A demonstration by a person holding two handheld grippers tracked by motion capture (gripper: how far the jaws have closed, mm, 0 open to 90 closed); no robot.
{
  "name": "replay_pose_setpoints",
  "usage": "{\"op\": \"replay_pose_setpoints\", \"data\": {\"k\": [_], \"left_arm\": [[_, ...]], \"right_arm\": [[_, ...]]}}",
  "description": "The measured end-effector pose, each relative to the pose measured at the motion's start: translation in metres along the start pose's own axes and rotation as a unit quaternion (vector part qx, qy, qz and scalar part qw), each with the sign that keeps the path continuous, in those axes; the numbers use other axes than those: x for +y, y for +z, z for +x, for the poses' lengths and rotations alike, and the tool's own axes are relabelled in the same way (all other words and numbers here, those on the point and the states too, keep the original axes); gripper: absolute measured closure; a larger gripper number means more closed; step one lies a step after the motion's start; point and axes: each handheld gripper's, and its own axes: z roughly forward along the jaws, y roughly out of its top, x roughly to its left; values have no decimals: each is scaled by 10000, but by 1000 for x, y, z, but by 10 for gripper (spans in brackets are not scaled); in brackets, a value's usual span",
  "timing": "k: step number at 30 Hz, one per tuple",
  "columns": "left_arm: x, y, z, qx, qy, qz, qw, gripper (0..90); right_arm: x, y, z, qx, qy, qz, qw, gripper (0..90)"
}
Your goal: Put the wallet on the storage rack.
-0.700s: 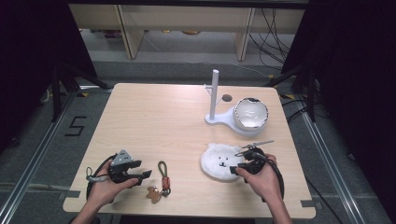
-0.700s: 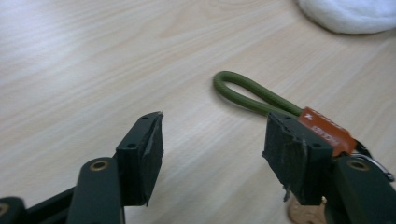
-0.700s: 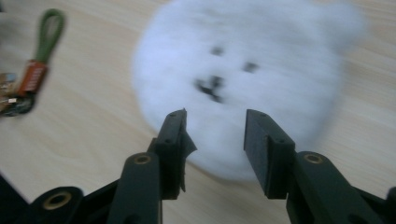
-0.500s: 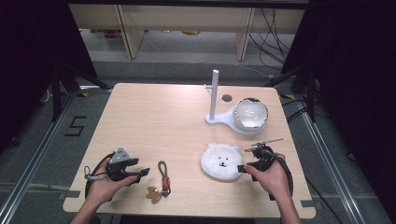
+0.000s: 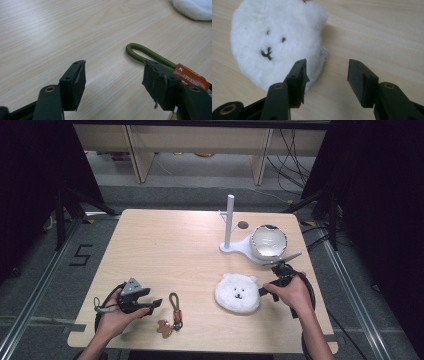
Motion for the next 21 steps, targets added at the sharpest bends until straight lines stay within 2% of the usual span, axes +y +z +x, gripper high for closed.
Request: {"op": "replay_pose_setpoints", "data": {"k": [1, 2, 3, 5, 10, 11, 12, 13, 14, 15, 16, 17, 18, 19, 20, 21], "left_arm": [[-1, 0, 1, 1, 4, 46, 10000, 342], [-1, 1, 0, -6, -55, -3, 10000, 342], [-1, 0, 1, -1, 3, 63, 10000, 341], [-2, 2, -1, -35, -54, -26, 10000, 341], [-1, 3, -1, -21, 43, -43, 10000, 336], [-1, 4, -3, -61, -46, -151, 9999, 336], [-1, 4, -3, -61, -46, -151, 9999, 336], [-1, 3, -2, -52, -20, -129, 9999, 336], [-1, 2, 0, -57, 99, -32, 9999, 336], [-1, 1, 0, -45, 78, -21, 10000, 336], [-1, 1, 0, -44, 60, -15, 10000, 336], [-3, 3, -1, -67, -72, -163, 9998, 335], [-3, 3, -1, -67, -72, -163, 9998, 335], [-3, 3, -1, -60, -57, -117, 9999, 335], [-3, 3, -1, -64, -64, -117, 9999, 335], [-3, 3, -1, -64, -64, -119, 9999, 335]], "right_arm": [[4, 1, -1, 54, -87, 24, 9999, 493], [8, 2, -1, 62, -59, 69, 9999, 490], [11, 3, -1, 60, -89, 105, 9999, 488], [18, 5, 1, 14, -85, 121, 9999, 478], [31, 11, 9, 72, -153, 366, 9992, 477], [32, 16, 18, 174, 38, 479, 9987, 477], [32, 16, 18, 174, 38, 479, 9987, 477], [33, 18, 17, 195, -75, 480, 9986, 473], [36, 20, 18, 199, -187, 642, 9976, 472], [36, 23, 19, 184, -202, 602, 9978, 472], [38, 24, 19, 174, -208, 681, 9973, 472], [39, 30, 21, 142, -215, 630, 9977, 479], [39, 30, 21, 142, -215, 630, 9977, 479], [41, 34, 15, 185, -666, 577, 9959, 486], [41, 36, 16, 166, -646, 613, 9959, 490], [40, 36, 21, 87, -247, 809, 9964, 496]]}}
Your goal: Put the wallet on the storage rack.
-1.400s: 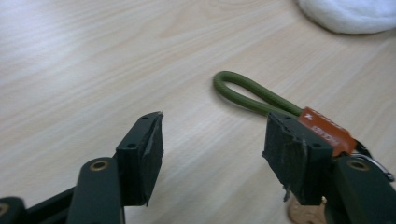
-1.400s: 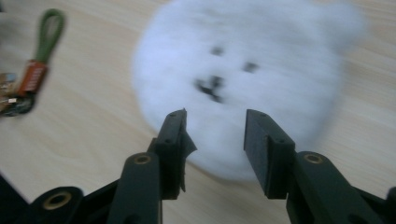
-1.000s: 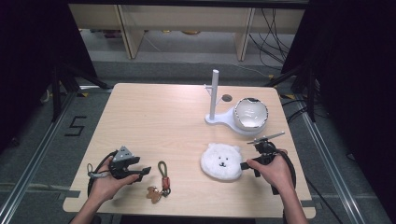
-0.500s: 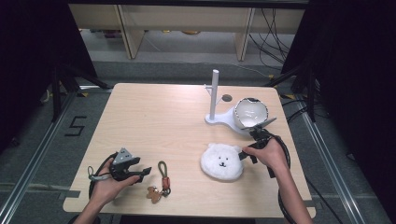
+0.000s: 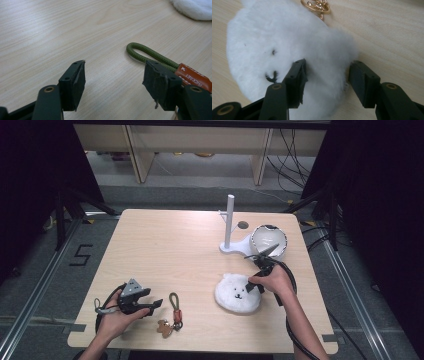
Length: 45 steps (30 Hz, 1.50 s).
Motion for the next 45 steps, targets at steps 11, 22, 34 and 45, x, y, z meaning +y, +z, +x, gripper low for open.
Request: {"op": "replay_pose_setpoints", "data": {"k": [11, 22, 34, 45], "left_arm": [[-2, 1, 0, 12, 100, 89, 9999, 331], [-2, -1, 2, 75, 113, 92, 9999, 328], [-3, 1, 1, 82, -11, -86, 9999, 329], [-3, -1, 2, 183, 60, -96, 9998, 329]], "right_arm": [[-2, 5, 4, 8, -488, -95, 9988, 726], [-19, -8, 16, -220, -973, -808, 9917, 777], [-40, -39, 26, -367, -1345, -1727, 9750, 783], [-50, -66, 24, -493, -1347, -2346, 9614, 782]]}}
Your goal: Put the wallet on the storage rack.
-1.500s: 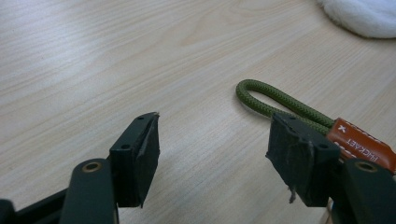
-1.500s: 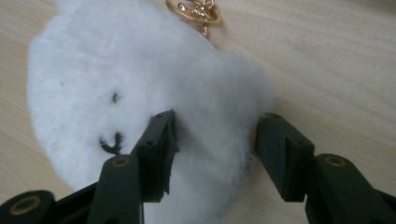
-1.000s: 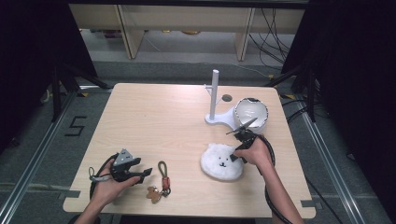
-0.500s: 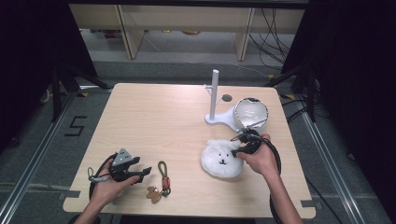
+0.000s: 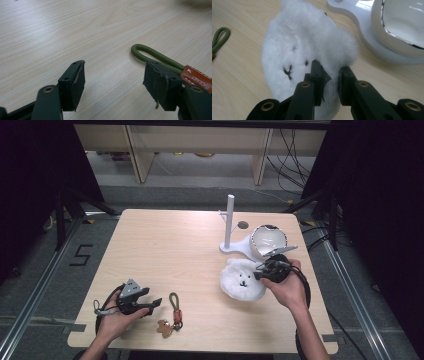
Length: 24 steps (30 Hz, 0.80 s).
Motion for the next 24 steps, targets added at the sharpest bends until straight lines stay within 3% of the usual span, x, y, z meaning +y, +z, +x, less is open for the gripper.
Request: {"op": "replay_pose_setpoints", "data": {"k": [1, 3, 8, 10, 12, 13, 17, 18, 19, 24], "left_arm": [[0, 0, 0, -5, 2, 8, 10000, 329], [0, 1, 0, -41, -74, -14, 10000, 329], [0, 1, 0, -27, -68, -15, 10000, 328], [-1, 1, 1, -6, -16, 29, 10000, 328], [-1, 1, 0, 7, -91, 3, 10000, 327], [-1, 1, 0, 9, -93, 3, 10000, 327], [-1, 1, 0, 15, -93, -9, 10000, 327], [-1, 1, 2, -12, -22, 56, 10000, 327], [-1, 1, 2, -9, -7, 72, 10000, 328], [-2, 2, 2, 8, -92, -41, 9999, 327]], "right_arm": [[0, -2, 1, 12, 83, 4, 10000, 782], [1, -6, -4, -62, -12, -68, 10000, 782], [0, -13, -9, -165, 33, -229, 9996, 782], [0, -17, -11, -186, 3, -183, 9997, 782], [0, -18, -15, -211, -94, -290, 9993, 782], [0, -21, -13, -229, 83, -250, 9994, 782], [0, -24, -17, -292, -34, -355, 9989, 782], [-1, -26, -15, -298, 129, -351, 9989, 782], [0, -27, -17, -325, 44, -383, 9987, 782], [0, -32, -19, -405, 109, -506, 9978, 782]]}}
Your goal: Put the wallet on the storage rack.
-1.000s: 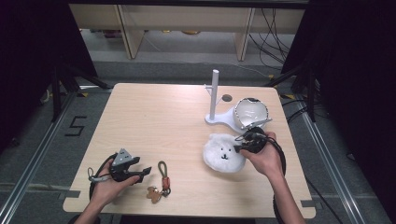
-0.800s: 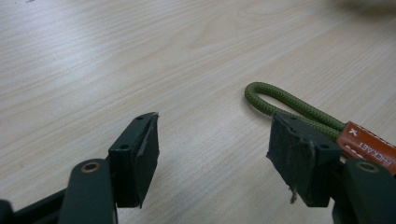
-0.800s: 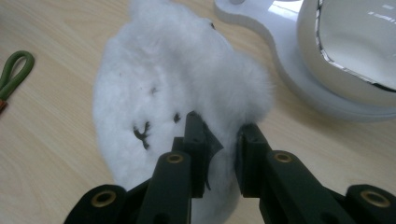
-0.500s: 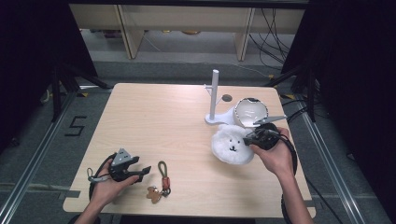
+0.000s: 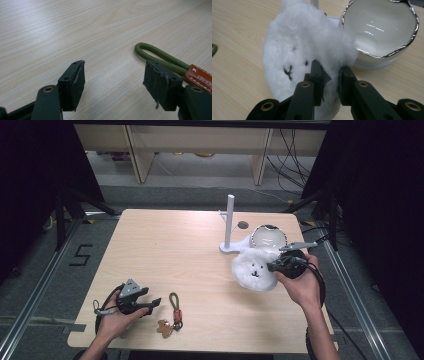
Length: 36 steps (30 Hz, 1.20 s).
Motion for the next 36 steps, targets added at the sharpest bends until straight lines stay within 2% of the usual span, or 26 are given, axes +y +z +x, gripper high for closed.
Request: {"op": "replay_pose_setpoints", "data": {"k": [3, 6, 10, 12, 13, 15, 16, 18, 19, 20, 22, 23, 24, 25, 26, 29, 30, 31, 32, 34, 36], "left_arm": [[0, 0, 0, 11, -8, -32, 10000, 328], [-1, 0, 1, 47, 17, -14, 10000, 327], [-1, 0, 2, 55, 6, -3, 10000, 326], [-1, -1, 3, 64, 79, 61, 9999, 325], [-2, 0, 2, 57, -17, -29, 10000, 325], [-2, 0, 2, 62, -8, -15, 10000, 325], [-2, 0, 2, 64, -10, -18, 10000, 326], [-3, 0, 2, 63, -18, -52, 10000, 325], [-3, 0, 2, 68, -19, -41, 10000, 325], [-2, -1, 4, 66, 75, 43, 9999, 325], [-3, -1, 4, 71, 58, 18, 10000, 325], [-3, 0, 3, 71, -35, -64, 9999, 325], [-3, 0, 3, 69, -41, -66, 9999, 325], [-3, 0, 3, 72, -42, -73, 9999, 325], [-4, 1, 3, 69, -81, -101, 9999, 325], [-4, 0, 3, 82, -76, -47, 9999, 325], [-4, 0, 3, 82, -76, -47, 9999, 325], [-4, 0, 4, 78, -85, -55, 9999, 325], [-4, 0, 4, 78, -87, -55, 9999, 325], [-4, 1, 3, 72, -84, -57, 9999, 325], [-4, 1, 3, 68, -64, -45, 9999, 324]], "right_arm": [[1, -3, -4, -50, -70, -66, 9999, 782], [2, -6, -3, -91, 43, -105, 9999, 781], [3, -9, -6, -147, 22, -166, 9998, 781], [3, -9, -7, -182, 52, -250, 9995, 781], [3, -11, -8, -191, 42, -216, 9996, 781], [4, -11, -10, -229, -45, -329, 9992, 781], [4, -12, -11, -235, -61, -302, 9992, 781], [5, -14, -11, -259, 40, -260, 9993, 781], [6, -13, -15, -334, -196, -379, 9985, 781], [6, -14, -13, -287, 21, -307, 9991, 781], [8, -14, -15, -303, -46, -355, 9989, 781], [8, -15, -15, -315, -18, -336, 9989, 781], [9, -14, -15, -323, -5, -403, 9987, 781], [9, -15, -17, -352, -75, -385, 9986, 781], [10, -14, -16, -354, 29, -364, 9987, 781], [12, -12, -22, -356, -167, -462, 9982, 781], [12, -12, -22, -356, -167, -462, 9982, 781], [12, -12, -22, -395, -68, -461, 9981, 781], [12, -10, -24, -361, -170, -503, 9979, 781], [13, -11, -23, -443, -78, -434, 9980, 781], [14, -10, -24, -449, -58, -489, 9978, 781]]}}
